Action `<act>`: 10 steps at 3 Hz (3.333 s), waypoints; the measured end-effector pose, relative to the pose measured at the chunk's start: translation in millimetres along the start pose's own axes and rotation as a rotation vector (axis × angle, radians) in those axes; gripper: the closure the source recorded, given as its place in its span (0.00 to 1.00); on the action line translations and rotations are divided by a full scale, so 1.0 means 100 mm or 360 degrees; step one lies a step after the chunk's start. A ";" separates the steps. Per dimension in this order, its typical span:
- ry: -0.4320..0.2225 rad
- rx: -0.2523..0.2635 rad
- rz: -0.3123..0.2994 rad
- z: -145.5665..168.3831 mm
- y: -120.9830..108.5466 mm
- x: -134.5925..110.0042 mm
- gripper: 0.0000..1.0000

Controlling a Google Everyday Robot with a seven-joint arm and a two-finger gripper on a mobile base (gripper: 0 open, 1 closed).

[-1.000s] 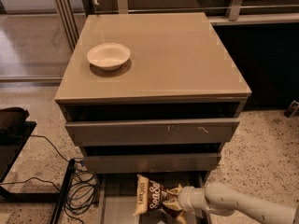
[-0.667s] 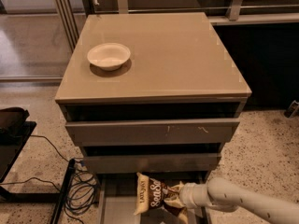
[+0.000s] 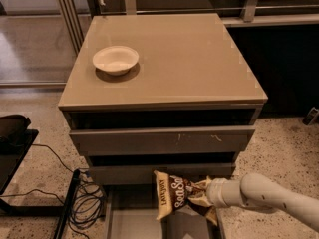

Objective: Pick brown chip bag from bottom drawer and place on counter

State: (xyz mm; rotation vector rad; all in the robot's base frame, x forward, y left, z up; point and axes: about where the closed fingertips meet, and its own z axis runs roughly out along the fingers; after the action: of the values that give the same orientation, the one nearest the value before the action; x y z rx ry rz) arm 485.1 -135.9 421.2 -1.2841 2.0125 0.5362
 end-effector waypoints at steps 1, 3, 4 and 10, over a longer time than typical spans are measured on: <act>0.0041 0.0124 -0.0103 -0.55 -0.11 -0.33 1.00; 0.0003 0.0166 -0.0155 -0.86 -0.01 -0.48 1.00; -0.0077 0.0216 -0.0266 -1.28 0.18 -0.74 1.00; -0.0240 0.0774 -0.0737 -3.55 0.01 -2.82 1.00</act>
Offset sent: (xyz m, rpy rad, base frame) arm -0.0013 -0.0145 0.0445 -0.0443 -0.0545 -0.0124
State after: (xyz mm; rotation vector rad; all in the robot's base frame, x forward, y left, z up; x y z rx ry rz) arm 448.7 -192.4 869.4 -1.2915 1.5198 -0.0741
